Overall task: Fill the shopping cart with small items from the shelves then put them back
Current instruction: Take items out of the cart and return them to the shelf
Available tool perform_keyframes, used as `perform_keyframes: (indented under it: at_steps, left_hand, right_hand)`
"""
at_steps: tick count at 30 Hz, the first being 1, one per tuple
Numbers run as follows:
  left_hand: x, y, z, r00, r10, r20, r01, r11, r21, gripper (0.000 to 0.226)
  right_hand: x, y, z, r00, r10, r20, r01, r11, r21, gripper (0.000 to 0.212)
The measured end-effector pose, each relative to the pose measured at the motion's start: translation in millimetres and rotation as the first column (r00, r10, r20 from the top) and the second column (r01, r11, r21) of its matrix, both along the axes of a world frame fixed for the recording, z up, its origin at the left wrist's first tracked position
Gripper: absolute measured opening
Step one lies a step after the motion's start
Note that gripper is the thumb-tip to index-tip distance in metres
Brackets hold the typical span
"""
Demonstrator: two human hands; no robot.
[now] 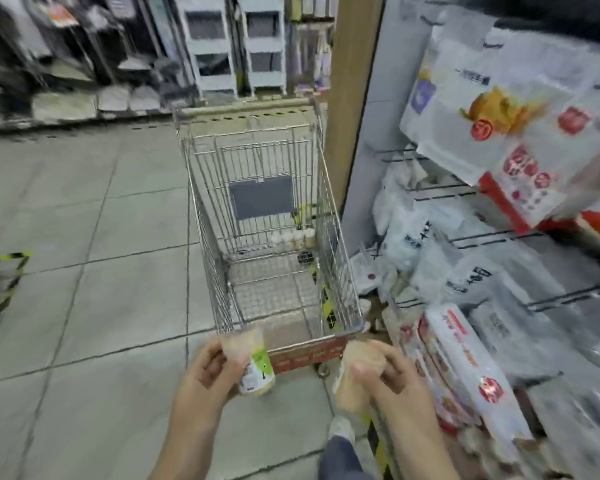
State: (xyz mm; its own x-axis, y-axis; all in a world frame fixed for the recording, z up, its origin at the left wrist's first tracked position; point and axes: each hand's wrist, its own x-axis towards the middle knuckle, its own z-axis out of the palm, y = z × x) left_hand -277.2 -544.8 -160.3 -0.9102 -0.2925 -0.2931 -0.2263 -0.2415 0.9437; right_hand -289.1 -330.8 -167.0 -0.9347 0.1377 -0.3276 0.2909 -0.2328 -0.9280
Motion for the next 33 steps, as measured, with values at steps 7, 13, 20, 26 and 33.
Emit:
perform_keyframes:
  at_steps: [7, 13, 20, 26, 33]
  left_hand:
    - [-77.2, 7.0, -25.5, 0.984, 0.162, 0.073, -0.162, 0.987, -0.002, 0.049]
    - [-152.9, 0.6, -57.5, 0.96, 0.192, 0.202, -0.161, 0.974, -0.159, 0.015]
    - [-250.8, -26.4, -100.2, 0.925, 0.289, 0.249, -0.243, 0.95, -0.198, 0.021]
    - [-336.3, -66.0, -179.6, 0.872, 0.355, 0.338, -0.273, 0.924, -0.267, 0.024]
    - [-412.7, -94.3, -275.4, 0.81, 0.427, 0.402, -0.29, 0.888, -0.358, 0.027]
  right_hand:
    - [-109.9, 8.6, -25.9, 0.986, 0.157, 0.048, -0.162, 0.978, 0.13, 0.033]
    - [-202.3, -9.0, -41.7, 0.932, 0.345, 0.114, -0.362, 0.905, 0.224, 0.035]
    - [-306.9, -60.7, -102.9, 0.902, 0.373, 0.215, -0.413, 0.892, 0.184, 0.038]
    - [-398.0, -111.6, -172.8, 0.875, 0.421, 0.238, -0.471, 0.854, 0.221, 0.027]
    - [-489.0, -168.9, -274.2, 0.856, 0.425, 0.295, -0.508, 0.8, 0.319, 0.037]
